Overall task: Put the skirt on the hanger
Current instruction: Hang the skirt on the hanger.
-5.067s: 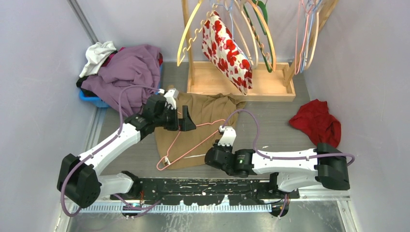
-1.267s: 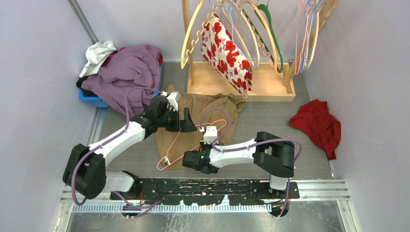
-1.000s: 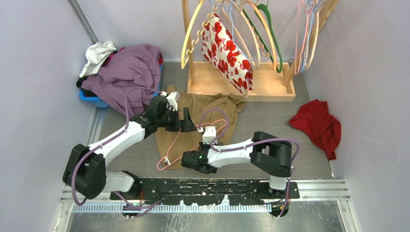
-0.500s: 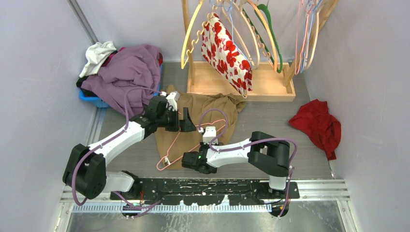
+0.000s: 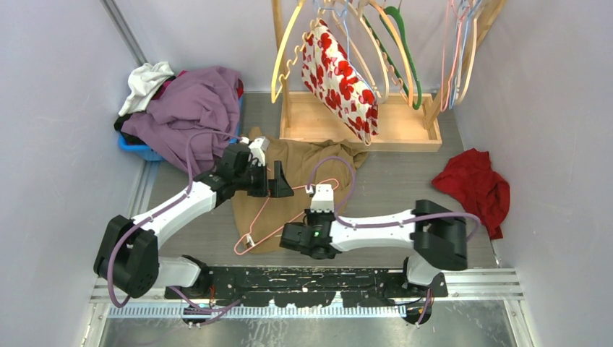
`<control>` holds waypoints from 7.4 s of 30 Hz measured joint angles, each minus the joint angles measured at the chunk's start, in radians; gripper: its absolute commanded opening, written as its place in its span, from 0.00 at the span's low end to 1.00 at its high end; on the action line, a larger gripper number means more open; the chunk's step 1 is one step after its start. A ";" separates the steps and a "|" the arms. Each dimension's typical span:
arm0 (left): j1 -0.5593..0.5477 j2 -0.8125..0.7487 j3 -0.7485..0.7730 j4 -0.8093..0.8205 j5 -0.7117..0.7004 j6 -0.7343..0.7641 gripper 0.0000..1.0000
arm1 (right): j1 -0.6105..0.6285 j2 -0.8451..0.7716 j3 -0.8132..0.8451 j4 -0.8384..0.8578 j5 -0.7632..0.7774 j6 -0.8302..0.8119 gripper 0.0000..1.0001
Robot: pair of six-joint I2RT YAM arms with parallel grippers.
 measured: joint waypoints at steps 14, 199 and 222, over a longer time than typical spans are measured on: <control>-0.003 0.014 0.000 0.033 0.045 -0.002 1.00 | -0.145 -0.524 -0.282 0.214 -0.292 -0.171 0.01; -0.694 -0.084 -0.163 0.126 -0.529 0.235 0.00 | -0.618 -0.671 -0.391 0.410 -0.925 -0.369 0.01; -0.701 -0.073 -0.164 0.134 -0.520 0.233 0.00 | -0.622 -0.657 -0.396 0.421 -0.933 -0.369 0.01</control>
